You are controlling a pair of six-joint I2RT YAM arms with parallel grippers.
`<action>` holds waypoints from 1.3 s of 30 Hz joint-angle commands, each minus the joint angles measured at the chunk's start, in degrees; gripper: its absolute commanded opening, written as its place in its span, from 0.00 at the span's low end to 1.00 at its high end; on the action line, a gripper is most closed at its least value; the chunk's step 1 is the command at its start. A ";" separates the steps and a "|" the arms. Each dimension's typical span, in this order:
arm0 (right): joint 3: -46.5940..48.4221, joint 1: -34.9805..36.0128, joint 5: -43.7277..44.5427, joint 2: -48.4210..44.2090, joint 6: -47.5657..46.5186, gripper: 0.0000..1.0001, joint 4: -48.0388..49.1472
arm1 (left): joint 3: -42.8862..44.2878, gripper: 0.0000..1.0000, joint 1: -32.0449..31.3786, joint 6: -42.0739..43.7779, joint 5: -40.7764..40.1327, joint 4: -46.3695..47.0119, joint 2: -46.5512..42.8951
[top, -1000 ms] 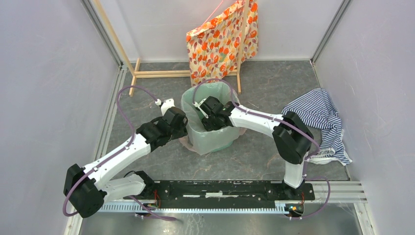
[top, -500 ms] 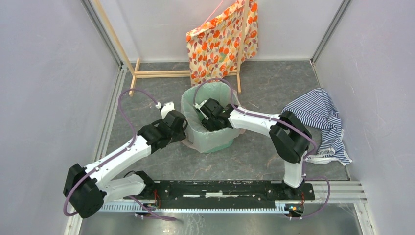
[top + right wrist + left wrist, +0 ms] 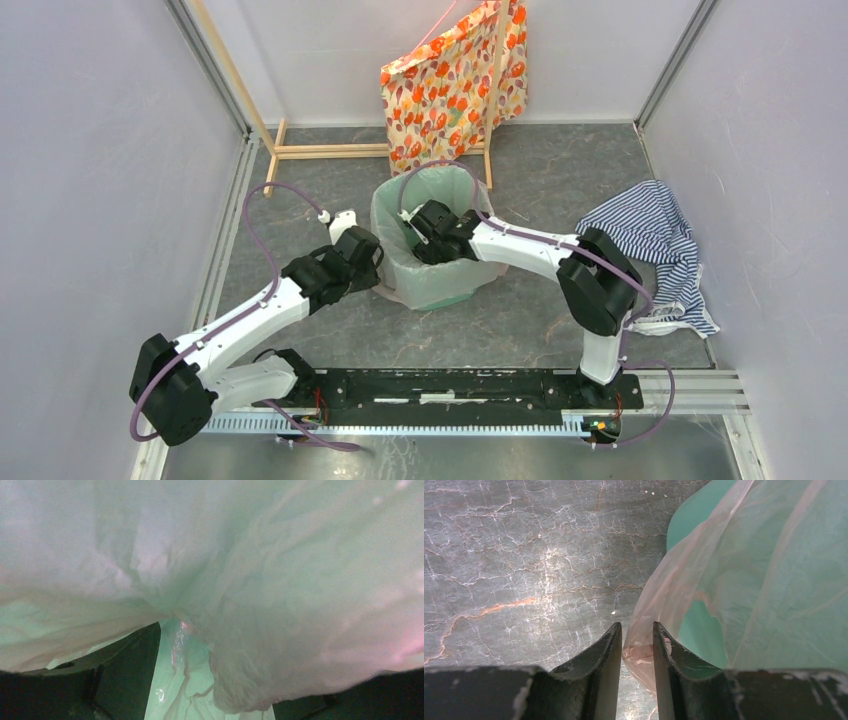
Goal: Put the trash bags into the trash bin
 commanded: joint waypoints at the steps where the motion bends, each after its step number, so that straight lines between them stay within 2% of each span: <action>1: 2.46 0.12 0.32 -4.60 1.67 0.78 -3.81 | 1.54 0.36 0.17 1.12 0.03 2.05 0.20; 18: 3.83 0.27 -0.08 -9.45 3.05 0.79 -3.80 | 3.31 0.36 0.17 2.08 0.36 2.08 1.65; 39: 13.16 0.50 -0.17 -10.66 4.94 0.77 -9.83 | 3.49 0.36 0.17 2.97 0.33 1.99 1.90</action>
